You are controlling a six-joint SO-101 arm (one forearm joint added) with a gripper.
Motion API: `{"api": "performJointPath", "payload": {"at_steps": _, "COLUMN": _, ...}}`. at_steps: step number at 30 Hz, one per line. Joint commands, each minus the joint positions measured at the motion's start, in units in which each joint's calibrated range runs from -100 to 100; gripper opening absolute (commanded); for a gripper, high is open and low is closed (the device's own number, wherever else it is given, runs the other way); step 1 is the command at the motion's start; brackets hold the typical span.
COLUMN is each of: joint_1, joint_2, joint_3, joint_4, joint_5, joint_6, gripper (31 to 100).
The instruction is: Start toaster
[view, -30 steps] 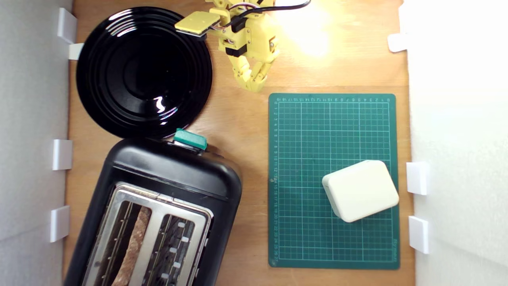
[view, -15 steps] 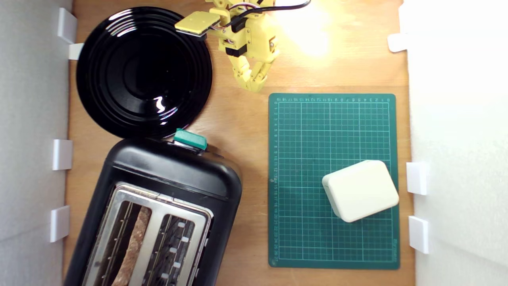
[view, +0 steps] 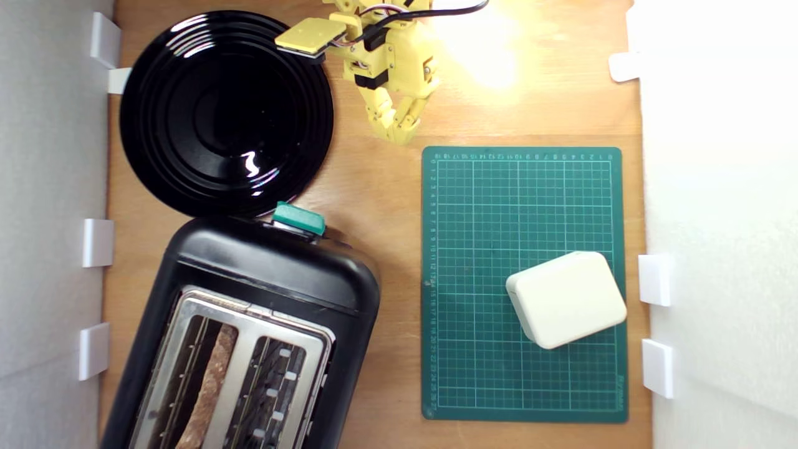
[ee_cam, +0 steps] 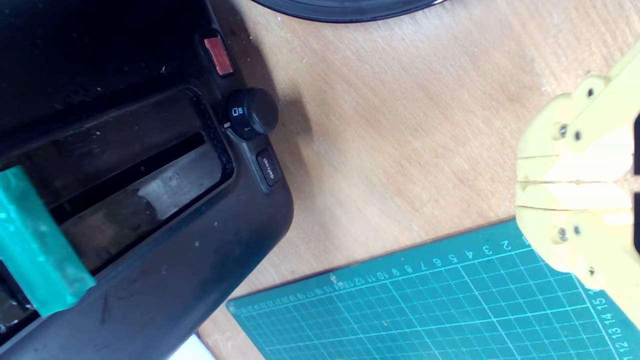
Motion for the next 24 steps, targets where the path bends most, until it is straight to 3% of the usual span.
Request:
{"api": "performJointPath", "payload": {"at_steps": 1, "joint_1": 0.4, "joint_2": -0.6, "joint_3": 0.3, "joint_4": 0.7, "joint_5": 0.1, "joint_6": 0.4, "gripper": 31.4}}
{"api": "performJointPath", "payload": {"at_steps": 7, "joint_1": 0.5, "joint_2": 2.2, "joint_3": -6.8, "joint_4": 0.7, "joint_5": 0.2, "joint_6": 4.2, "gripper": 31.3}}
{"api": "performJointPath", "payload": {"at_steps": 13, "joint_1": 0.6, "joint_2": 15.1, "joint_3": -19.9, "joint_4": 1.0, "joint_5": 0.2, "joint_6": 6.1, "gripper": 31.3}}
{"api": "performJointPath", "payload": {"at_steps": 20, "joint_1": 0.7, "joint_2": 28.8, "joint_3": -35.1, "joint_4": 15.2, "joint_5": 0.3, "joint_6": 5.8, "gripper": 31.3}}
{"api": "performJointPath", "payload": {"at_steps": 24, "joint_1": 3.1, "joint_2": 34.7, "joint_3": -41.5, "joint_4": 20.1, "joint_5": 0.3, "joint_6": 6.1, "gripper": 31.3}}
